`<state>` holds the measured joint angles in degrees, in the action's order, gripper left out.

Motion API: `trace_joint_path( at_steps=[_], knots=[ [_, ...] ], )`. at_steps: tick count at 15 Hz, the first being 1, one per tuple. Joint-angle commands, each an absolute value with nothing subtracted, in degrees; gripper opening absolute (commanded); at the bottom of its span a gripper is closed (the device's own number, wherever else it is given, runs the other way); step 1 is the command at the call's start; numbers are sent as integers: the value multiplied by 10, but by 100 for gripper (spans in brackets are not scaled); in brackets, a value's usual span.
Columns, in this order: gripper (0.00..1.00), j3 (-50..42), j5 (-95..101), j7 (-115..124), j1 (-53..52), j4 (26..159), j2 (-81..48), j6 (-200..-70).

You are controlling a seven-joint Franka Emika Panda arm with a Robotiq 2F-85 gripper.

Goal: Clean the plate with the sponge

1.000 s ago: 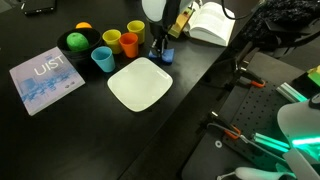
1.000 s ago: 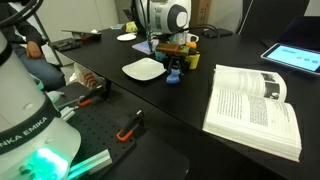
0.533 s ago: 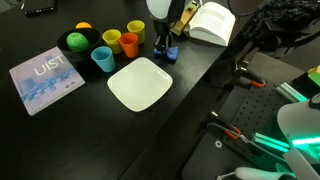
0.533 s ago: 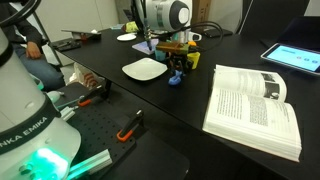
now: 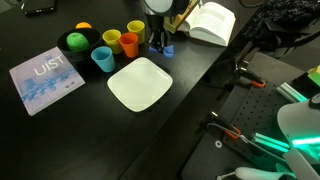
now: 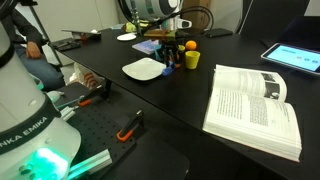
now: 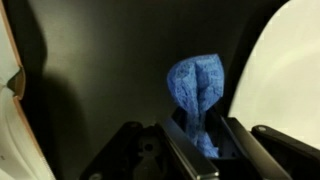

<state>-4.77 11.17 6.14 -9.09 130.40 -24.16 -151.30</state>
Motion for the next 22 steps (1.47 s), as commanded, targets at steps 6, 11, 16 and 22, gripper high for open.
trace_joint_path(
  at_steps=[6,11,16,22],
  knots=[
    [11,-23,172,174,-201,1367,-233,-1601],
    [10,-53,221,200,-252,1369,-259,-1658],
    [8,-44,194,175,-252,1369,-274,-1657],
    [8,49,121,117,-209,1384,-259,-1640]
  ],
)
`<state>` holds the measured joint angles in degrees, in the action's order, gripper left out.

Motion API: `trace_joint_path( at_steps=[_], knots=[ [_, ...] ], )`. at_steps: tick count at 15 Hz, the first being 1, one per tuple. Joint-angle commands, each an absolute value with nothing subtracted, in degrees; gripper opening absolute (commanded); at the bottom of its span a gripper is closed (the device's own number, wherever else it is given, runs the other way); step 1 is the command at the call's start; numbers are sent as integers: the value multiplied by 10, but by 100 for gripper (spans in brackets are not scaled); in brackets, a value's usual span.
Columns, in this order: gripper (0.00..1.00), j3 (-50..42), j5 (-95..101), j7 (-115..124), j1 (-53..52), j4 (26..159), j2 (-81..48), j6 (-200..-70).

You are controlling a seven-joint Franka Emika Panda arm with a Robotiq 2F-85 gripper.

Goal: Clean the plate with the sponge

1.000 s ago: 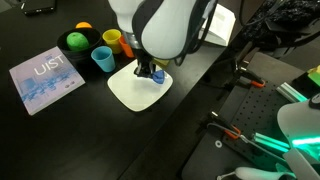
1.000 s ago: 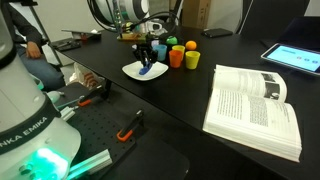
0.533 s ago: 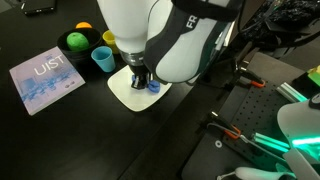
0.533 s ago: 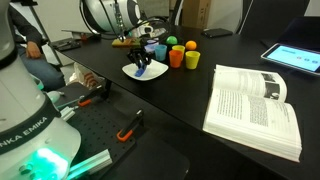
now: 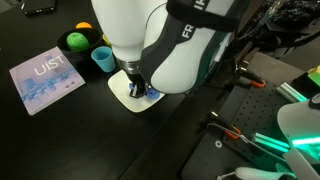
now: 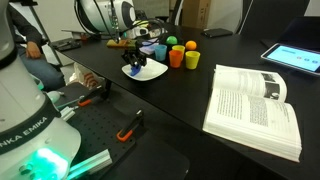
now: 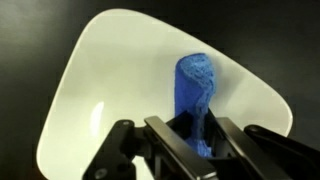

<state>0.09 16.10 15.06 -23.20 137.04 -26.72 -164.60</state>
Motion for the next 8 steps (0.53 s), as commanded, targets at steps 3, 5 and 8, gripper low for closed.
trace_joint_path(
  at_steps=[3,5,8],
  knots=[
    [7,79,93,95,-198,1383,-265,-1642],
    [7,71,98,92,-203,1380,-272,-1646],
    [8,33,121,98,-213,1373,-280,-1651]
  ],
)
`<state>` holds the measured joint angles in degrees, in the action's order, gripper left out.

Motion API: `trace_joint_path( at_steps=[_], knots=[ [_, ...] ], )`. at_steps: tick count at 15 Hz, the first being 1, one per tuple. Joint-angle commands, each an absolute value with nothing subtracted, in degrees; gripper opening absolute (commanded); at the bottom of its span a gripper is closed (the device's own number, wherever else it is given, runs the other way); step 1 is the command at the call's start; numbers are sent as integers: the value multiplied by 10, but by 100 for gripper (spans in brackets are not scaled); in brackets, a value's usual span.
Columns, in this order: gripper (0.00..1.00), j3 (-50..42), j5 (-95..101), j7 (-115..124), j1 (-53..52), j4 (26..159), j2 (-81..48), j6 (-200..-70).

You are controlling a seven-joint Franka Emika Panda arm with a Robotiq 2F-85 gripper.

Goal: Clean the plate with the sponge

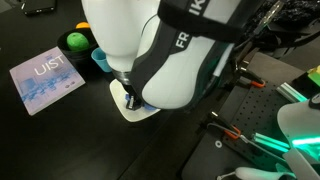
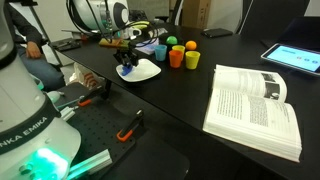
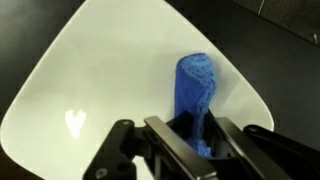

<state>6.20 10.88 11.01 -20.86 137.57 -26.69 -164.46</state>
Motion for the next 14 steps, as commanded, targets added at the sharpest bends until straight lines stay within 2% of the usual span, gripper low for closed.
trace_joint_path(
  at_steps=[1,7,10,14],
  knots=[
    [8,19,129,101,-216,1372,-282,-1654],
    [8,-61,179,114,-223,1353,-306,-1667],
    [8,-40,160,105,-208,1350,-305,-1666],
    [8,36,97,79,-169,1354,-289,-1642]
  ],
)
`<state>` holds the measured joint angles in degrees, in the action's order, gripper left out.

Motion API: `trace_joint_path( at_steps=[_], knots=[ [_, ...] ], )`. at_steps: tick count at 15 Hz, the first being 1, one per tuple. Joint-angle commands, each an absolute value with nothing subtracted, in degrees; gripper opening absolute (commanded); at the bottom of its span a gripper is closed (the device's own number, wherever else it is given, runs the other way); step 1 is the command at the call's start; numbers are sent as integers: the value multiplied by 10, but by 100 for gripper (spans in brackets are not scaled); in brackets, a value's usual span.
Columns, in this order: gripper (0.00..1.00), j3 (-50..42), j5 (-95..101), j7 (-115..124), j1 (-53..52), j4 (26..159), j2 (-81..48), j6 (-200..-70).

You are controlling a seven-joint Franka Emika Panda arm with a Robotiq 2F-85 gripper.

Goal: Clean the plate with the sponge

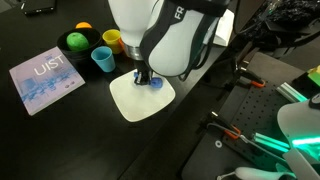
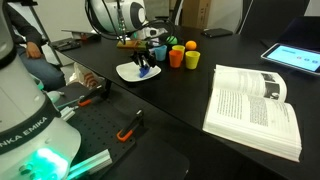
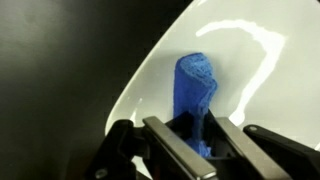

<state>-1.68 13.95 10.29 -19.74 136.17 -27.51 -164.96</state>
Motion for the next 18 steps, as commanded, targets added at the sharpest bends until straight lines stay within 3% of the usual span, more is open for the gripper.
trace_joint_path(
  at_steps=[1,6,14,18],
  knots=[
    [8,55,82,71,-160,1355,-288,-1642],
    [8,96,51,49,-147,1357,-289,-1646],
    [8,-23,139,76,-200,1340,-304,-1658],
    [8,-33,151,74,-198,1342,-299,-1652]
  ],
)
